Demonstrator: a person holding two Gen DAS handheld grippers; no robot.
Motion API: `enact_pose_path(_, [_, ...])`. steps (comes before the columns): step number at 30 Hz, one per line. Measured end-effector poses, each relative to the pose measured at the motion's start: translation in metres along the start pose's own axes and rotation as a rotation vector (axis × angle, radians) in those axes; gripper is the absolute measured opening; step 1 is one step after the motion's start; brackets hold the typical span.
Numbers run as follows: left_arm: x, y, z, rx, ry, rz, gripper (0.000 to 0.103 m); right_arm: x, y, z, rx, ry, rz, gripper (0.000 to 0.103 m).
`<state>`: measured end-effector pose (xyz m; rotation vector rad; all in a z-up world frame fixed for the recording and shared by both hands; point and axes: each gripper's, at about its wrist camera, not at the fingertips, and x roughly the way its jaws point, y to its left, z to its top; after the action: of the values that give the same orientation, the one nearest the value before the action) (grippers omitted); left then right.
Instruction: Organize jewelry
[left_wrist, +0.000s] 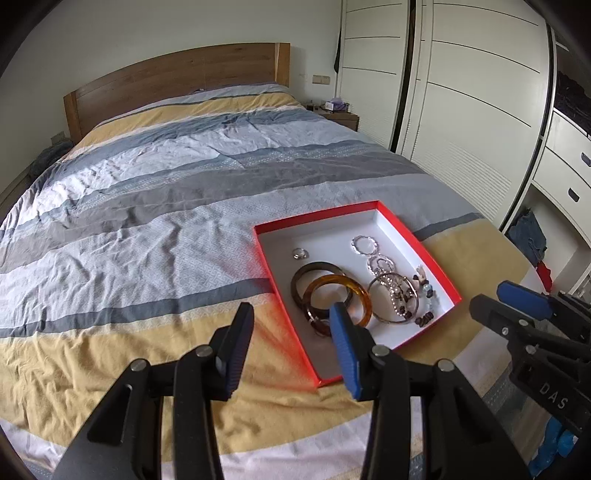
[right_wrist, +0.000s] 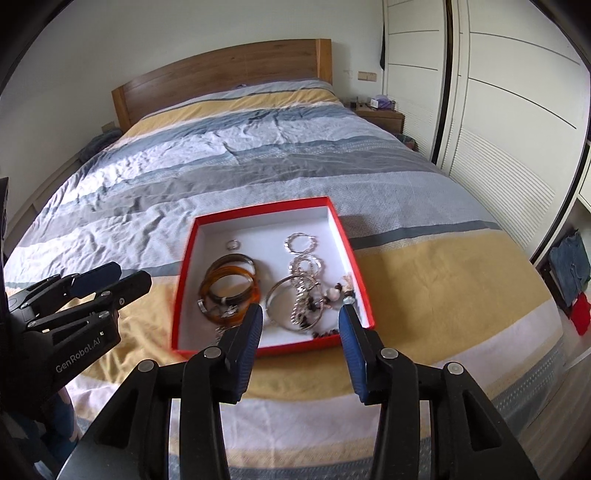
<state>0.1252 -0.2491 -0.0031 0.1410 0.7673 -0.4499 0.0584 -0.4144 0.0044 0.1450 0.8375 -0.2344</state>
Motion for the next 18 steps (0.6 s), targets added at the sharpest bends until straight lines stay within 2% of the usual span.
enact_pose_path(4, [-0.031,0.009,-0.013,0.022,-0.010,0.032,0.041,-0.025,0.017,-0.008,-0.015,-0.015,0.023,0.044])
enact_pose_path(6, [-0.046,0.016,-0.022,0.021,-0.003,0.025,0.041,-0.036,0.026,-0.012,-0.024,-0.023,0.034,0.049])
enact_pose_path(13, [-0.094,0.038,-0.052,0.017,-0.005,0.070,0.041,-0.067,0.057,-0.031,-0.055,-0.037,0.079,0.050])
enact_pose_path(18, [-0.121,0.057,-0.067,-0.006,-0.037,0.110,0.043,-0.083,0.074,-0.045,-0.069,-0.040,0.101,0.054])
